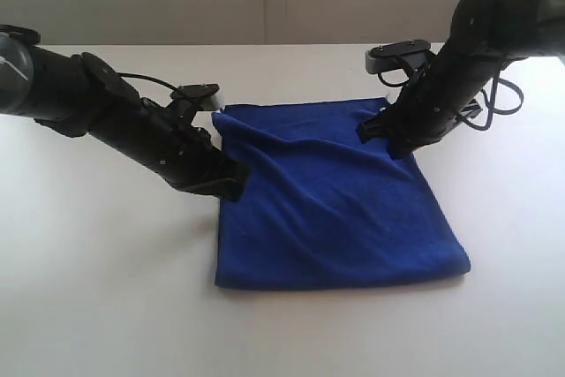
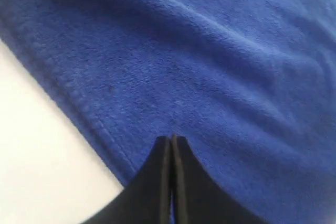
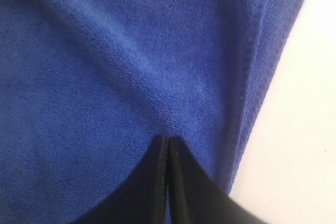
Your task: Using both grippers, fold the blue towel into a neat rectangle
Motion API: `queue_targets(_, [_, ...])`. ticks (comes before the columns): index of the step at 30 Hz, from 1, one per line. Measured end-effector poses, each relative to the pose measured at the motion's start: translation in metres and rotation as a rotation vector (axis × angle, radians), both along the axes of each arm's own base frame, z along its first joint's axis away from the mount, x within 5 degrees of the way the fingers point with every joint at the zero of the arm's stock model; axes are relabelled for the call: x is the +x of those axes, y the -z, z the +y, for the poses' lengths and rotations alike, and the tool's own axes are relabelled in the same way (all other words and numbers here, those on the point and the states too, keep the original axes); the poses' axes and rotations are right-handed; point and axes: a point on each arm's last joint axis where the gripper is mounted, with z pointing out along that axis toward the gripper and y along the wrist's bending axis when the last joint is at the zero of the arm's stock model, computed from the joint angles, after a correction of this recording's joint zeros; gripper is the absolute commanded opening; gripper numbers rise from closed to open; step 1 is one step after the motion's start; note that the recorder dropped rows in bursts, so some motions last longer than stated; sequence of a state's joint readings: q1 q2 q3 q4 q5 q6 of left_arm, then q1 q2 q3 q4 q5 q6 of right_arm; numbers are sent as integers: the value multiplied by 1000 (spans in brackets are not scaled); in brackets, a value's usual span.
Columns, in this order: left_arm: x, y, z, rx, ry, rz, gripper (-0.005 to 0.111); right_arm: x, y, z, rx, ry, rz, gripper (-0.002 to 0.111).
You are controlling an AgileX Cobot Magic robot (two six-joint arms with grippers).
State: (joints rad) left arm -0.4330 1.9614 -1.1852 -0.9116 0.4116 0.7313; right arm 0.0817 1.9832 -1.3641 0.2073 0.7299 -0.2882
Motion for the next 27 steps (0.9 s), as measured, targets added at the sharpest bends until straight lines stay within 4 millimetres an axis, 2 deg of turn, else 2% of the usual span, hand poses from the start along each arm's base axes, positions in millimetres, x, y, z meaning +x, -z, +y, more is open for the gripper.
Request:
queue_targets(3, [2,16,0,17,-9,24,0,1,3,0,-4,-1,1,0])
queue_targets(7, [3,18,1,26,-1,19,0,2,14,0,-1,16,33,0])
queue_targets(16, [10,18,18,76,3,17,0,4,14,0,5,42,17,0])
queue_targets(20, [12,16,20,79,12,13,0,5,14,0,7,50,8,0])
queue_targets(23, [16,11,20,79,53,15,0,6,13,-1,16,79,-7,0])
queue_targets(25, [21,-5,15,64,103,-5,0,8,2,-1,32,117,-44,0])
queue_targets(26, [26,-26,13,43,98,-51,0,11,-8,0,45,139,-75,0])
queue_targets(27, [29,-37,12,30,94,-77,0,13,-15,0,51,147,-97,0])
